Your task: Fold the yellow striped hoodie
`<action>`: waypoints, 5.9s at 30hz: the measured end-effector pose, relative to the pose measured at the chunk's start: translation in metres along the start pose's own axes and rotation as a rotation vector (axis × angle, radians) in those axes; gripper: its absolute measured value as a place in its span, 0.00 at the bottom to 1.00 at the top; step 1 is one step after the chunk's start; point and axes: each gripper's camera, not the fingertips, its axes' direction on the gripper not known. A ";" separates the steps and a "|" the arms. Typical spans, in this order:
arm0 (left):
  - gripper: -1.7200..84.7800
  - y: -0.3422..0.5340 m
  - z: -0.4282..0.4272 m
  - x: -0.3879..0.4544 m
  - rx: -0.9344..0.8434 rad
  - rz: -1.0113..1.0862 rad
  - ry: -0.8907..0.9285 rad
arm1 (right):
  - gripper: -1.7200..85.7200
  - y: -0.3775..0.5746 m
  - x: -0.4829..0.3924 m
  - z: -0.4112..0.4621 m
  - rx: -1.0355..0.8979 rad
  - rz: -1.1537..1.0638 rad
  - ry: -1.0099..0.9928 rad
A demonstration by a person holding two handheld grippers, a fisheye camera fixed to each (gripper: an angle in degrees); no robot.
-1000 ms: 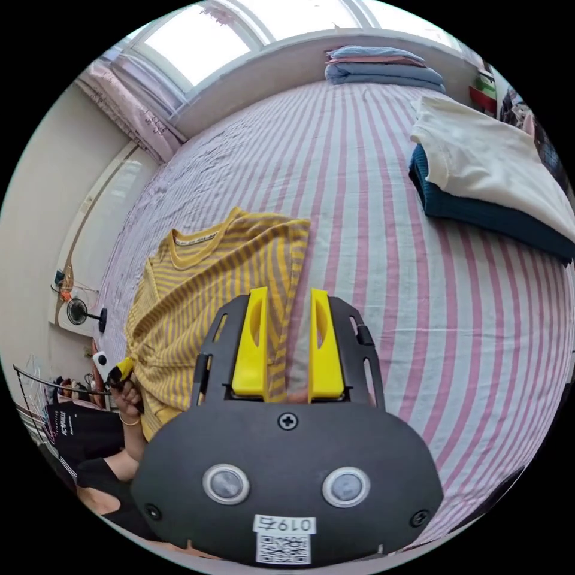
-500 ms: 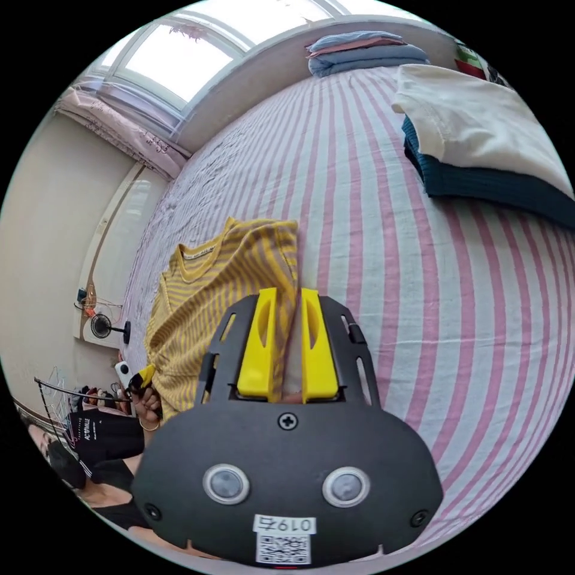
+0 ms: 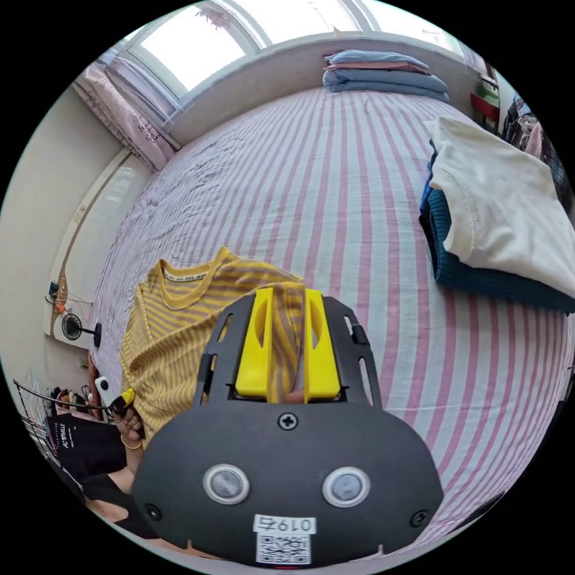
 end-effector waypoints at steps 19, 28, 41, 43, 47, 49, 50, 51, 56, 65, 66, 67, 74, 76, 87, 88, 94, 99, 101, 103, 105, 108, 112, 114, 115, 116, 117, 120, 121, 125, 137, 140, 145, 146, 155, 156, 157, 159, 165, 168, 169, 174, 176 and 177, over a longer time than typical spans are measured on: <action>0.19 0.035 0.038 0.168 -0.101 0.525 -0.938 | 0.01 -0.002 -0.048 -0.015 0.018 -0.203 0.205; 0.16 0.014 0.017 0.114 -0.112 0.155 -0.730 | 0.01 -0.001 -0.045 -0.030 0.010 -0.168 0.193; 0.06 0.025 0.033 0.131 -0.120 0.231 -0.730 | 0.01 0.017 -0.026 -0.051 0.043 -0.136 0.160; 0.05 0.027 0.035 0.134 -0.130 0.251 -0.764 | 0.01 0.018 -0.027 -0.060 0.056 -0.154 0.190; 0.05 0.029 0.037 0.135 -0.144 0.256 -0.816 | 0.03 0.017 -0.024 -0.063 0.024 -0.158 0.220; 0.05 0.030 0.040 0.136 -0.157 0.258 -0.837 | 0.06 0.022 -0.025 -0.063 0.019 -0.180 0.218; 0.05 0.031 0.042 0.137 -0.167 0.263 -0.845 | 0.07 0.023 -0.024 -0.065 0.016 -0.181 0.215; 0.05 0.031 0.042 0.137 -0.170 0.267 -0.845 | 0.09 0.027 -0.024 -0.072 0.019 -0.190 0.211; 0.05 0.031 0.035 0.135 -0.161 0.259 -0.797 | 0.10 0.063 -0.017 -0.126 0.045 -0.212 0.102; 0.05 0.029 0.029 0.131 -0.158 0.247 -0.786 | 0.11 0.167 0.001 -0.162 -0.112 -0.115 -0.048; 0.05 0.029 0.028 0.131 -0.157 0.245 -0.783 | 0.11 0.173 0.004 -0.163 -0.101 -0.084 -0.113; 0.05 0.028 0.027 0.130 -0.154 0.240 -0.775 | 0.09 0.179 0.005 -0.164 -0.084 -0.054 -0.165; 0.05 0.024 0.022 0.125 -0.166 0.247 -0.753 | 0.03 0.199 -0.015 -0.187 -0.031 -0.022 -0.110; 0.05 0.023 0.022 0.123 -0.171 0.245 -0.754 | 0.06 0.209 -0.021 -0.190 -0.051 -0.001 -0.125; 0.04 0.015 0.010 0.112 -0.167 0.225 -0.721 | 0.10 0.370 -0.227 -0.276 0.363 -0.546 0.533; 0.04 0.015 0.009 0.111 -0.166 0.225 -0.721 | 0.11 0.389 -0.251 -0.270 0.418 -0.571 0.656; 0.04 0.010 0.004 0.106 -0.163 0.219 -0.710 | 0.13 0.416 -0.325 -0.213 0.232 -0.754 0.996; 0.04 0.007 0.001 0.102 -0.165 0.218 -0.709 | 0.13 0.399 -0.349 -0.209 0.118 -0.727 0.970; 0.04 0.004 -0.001 0.099 -0.165 0.214 -0.702 | 0.11 0.392 -0.353 -0.214 0.100 -0.693 0.938; 0.04 0.003 -0.002 0.097 -0.164 0.211 -0.697 | 0.04 0.386 -0.355 -0.224 0.091 -0.635 0.913; 0.04 0.002 -0.004 0.096 -0.164 0.209 -0.693 | 0.03 0.385 -0.355 -0.236 0.100 -0.589 0.877; 0.04 -0.001 -0.006 0.092 -0.164 0.204 -0.684 | 0.02 0.389 -0.349 -0.250 0.099 -0.523 0.812; 0.04 -0.004 -0.009 0.087 -0.167 0.193 -0.667 | 0.02 0.399 -0.367 -0.237 0.080 -0.573 0.889; 0.04 -0.006 -0.010 0.085 -0.168 0.188 -0.660 | 0.03 0.397 -0.375 -0.236 0.071 -0.565 0.913; 0.04 -0.006 -0.011 0.084 -0.169 0.187 -0.656 | 0.03 0.397 -0.376 -0.241 0.080 -0.549 0.890; 0.04 -0.007 -0.012 0.083 -0.170 0.185 -0.654 | 0.04 0.397 -0.376 -0.245 0.088 -0.541 0.874; 0.04 -0.008 -0.012 0.083 -0.171 0.185 -0.653 | 0.06 0.399 -0.378 -0.251 0.098 -0.535 0.857; 0.04 -0.010 -0.014 0.080 -0.176 0.180 -0.646 | 0.09 0.413 -0.393 -0.260 0.122 -0.578 0.906; 0.04 -0.011 -0.014 0.079 -0.176 0.176 -0.641 | 0.09 0.419 -0.397 -0.262 0.129 -0.595 0.915; 0.04 -0.013 -0.016 0.077 -0.176 0.173 -0.637 | 0.12 0.423 -0.406 -0.276 0.134 -0.590 0.887; 0.04 -0.017 -0.018 0.073 -0.174 0.167 -0.628 | 0.01 0.405 -0.441 -0.291 0.178 -0.631 0.860; 0.04 -0.017 -0.018 0.073 -0.174 0.166 -0.625 | 0.01 0.397 -0.429 -0.297 0.152 -0.520 0.753; 0.04 -0.018 -0.019 0.073 -0.176 0.165 -0.621 | 0.02 0.399 -0.466 -0.278 0.102 -0.667 0.907; 0.04 -0.018 -0.019 0.073 -0.179 0.165 -0.622 | 0.02 0.403 -0.471 -0.274 0.109 -0.697 0.942; 0.04 -0.017 -0.019 0.074 -0.183 0.158 -0.611 | 0.11 0.424 -0.523 -0.249 0.117 -0.899 1.168; 0.04 -0.016 -0.019 0.075 -0.183 0.158 -0.610 | 0.11 0.425 -0.531 -0.250 0.137 -0.919 1.177; 0.04 -0.016 -0.019 0.075 -0.183 0.158 -0.611 | 0.12 0.423 -0.539 -0.249 0.145 -0.939 1.196; 0.04 -0.015 -0.019 0.076 -0.183 0.160 -0.615 | 0.12 0.419 -0.548 -0.242 0.122 -0.979 1.195; 0.04 -0.013 -0.018 0.079 -0.182 0.156 -0.611 | 0.06 0.400 -0.563 -0.221 0.074 -1.033 1.237; 0.04 -0.011 -0.018 0.080 -0.181 0.154 -0.605 | 0.03 0.400 -0.562 -0.223 0.088 -1.039 1.258; 0.04 -0.010 -0.018 0.080 -0.181 0.154 -0.604 | 0.02 0.400 -0.557 -0.224 0.097 -1.018 1.258; 0.04 -0.007 -0.017 0.082 -0.184 0.149 -0.597 | 0.03 0.419 -0.538 -0.191 0.093 -1.115 1.351; 0.04 -0.006 -0.017 0.083 -0.188 0.144 -0.588 | 0.03 0.417 -0.536 -0.188 0.095 -1.105 1.352; 0.04 -0.006 -0.017 0.083 -0.190 0.142 -0.584 | 0.03 0.416 -0.533 -0.187 0.098 -1.105 1.346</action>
